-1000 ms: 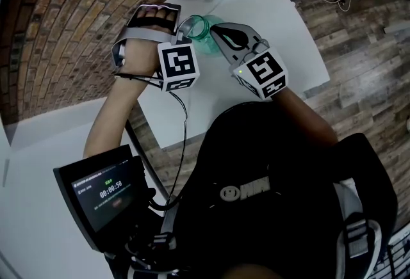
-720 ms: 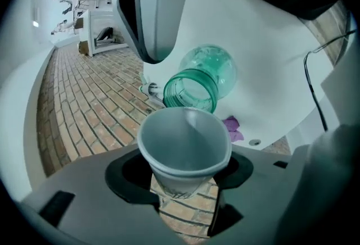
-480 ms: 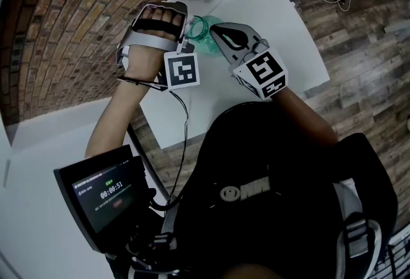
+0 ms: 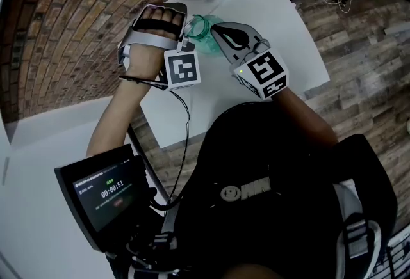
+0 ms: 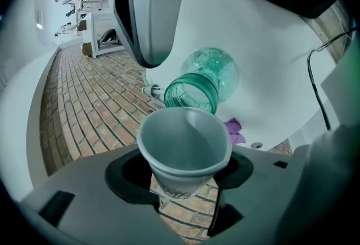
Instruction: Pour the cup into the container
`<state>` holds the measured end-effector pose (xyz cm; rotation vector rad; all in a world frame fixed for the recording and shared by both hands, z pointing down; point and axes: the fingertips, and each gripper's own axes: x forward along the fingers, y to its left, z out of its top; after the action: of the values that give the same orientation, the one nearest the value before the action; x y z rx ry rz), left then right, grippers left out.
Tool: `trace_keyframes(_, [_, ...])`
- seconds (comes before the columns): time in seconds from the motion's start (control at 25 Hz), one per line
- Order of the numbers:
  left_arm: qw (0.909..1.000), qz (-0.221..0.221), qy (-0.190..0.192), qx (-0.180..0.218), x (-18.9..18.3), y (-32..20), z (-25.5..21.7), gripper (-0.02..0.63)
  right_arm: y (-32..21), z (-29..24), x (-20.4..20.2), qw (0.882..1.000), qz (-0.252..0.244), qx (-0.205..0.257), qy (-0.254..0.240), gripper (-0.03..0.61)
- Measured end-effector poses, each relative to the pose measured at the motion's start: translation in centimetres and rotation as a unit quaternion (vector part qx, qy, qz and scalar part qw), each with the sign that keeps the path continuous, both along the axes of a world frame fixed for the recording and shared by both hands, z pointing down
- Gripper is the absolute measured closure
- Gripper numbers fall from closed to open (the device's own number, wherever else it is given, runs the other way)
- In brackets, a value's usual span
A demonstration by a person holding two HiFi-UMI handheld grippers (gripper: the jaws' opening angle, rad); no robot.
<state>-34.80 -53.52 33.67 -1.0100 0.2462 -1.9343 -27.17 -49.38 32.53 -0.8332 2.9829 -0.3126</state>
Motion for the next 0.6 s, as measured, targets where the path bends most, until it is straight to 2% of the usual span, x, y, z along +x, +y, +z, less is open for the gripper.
trace_keyframes(0.48, [0.9999, 0.004, 0.011, 0.001, 0.45, -0.17, 0.28, 0.327, -0.12, 0.27, 0.24, 1.0, 0.004, -0.002, 0.0, 0.583])
trace_keyframes(0.6, [0.9992, -0.015, 0.037, -0.008, 0.18, 0.12, 0.34, 0.327, -0.05, 0.36, 0.24, 1.0, 0.004, -0.003, 0.0, 0.583])
